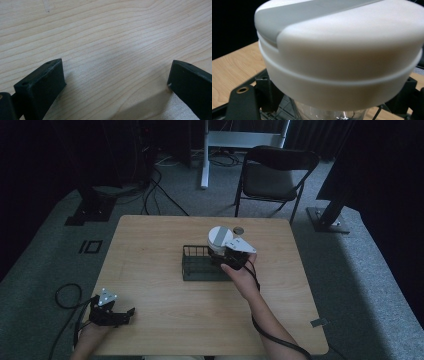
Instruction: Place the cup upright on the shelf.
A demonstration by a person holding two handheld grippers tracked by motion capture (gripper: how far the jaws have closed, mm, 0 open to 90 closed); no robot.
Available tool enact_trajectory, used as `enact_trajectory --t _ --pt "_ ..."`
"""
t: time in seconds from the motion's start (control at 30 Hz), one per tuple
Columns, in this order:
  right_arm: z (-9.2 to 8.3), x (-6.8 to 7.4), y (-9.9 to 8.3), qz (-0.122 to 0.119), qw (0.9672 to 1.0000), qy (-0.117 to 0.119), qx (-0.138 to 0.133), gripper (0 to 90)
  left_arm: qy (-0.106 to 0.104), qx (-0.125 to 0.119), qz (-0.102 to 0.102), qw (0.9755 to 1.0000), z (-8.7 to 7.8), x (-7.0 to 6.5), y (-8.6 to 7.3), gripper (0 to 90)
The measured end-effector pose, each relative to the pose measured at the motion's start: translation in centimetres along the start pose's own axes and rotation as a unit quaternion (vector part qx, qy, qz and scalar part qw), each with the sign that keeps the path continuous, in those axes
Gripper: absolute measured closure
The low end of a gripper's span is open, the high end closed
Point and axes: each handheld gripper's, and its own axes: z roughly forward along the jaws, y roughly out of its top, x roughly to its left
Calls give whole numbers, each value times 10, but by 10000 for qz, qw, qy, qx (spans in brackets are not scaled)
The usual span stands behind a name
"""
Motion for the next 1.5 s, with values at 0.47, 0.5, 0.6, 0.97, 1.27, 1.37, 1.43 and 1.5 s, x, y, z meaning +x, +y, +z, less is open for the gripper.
enact_trajectory --t 0.47,0.5,0.6,0.97,1.27,1.37,1.43,1.5 --pt "17 2 -18 72 9994 -55 341 183 0 0 0 10000 0 0 0 12" --pt "18 2 -19 84 9993 -46 364 183 0 0 1 10000 0 0 0 12" --pt "19 2 -20 65 9992 -60 391 183 0 0 -1 10000 0 0 0 12" --pt "25 3 -23 89 9982 -44 599 183 1 0 1 10000 0 0 0 12" --pt "27 3 -22 25 9966 17 825 183 0 0 0 10000 0 0 0 12" --pt "29 3 -22 0 9953 20 967 183 -1 1 0 10000 0 0 0 12" --pt "29 3 -21 11 9947 41 1026 182 1 1 2 10000 0 0 0 12" --pt "29 3 -21 34 9946 45 1035 182 1 1 1 10000 0 0 0 12"
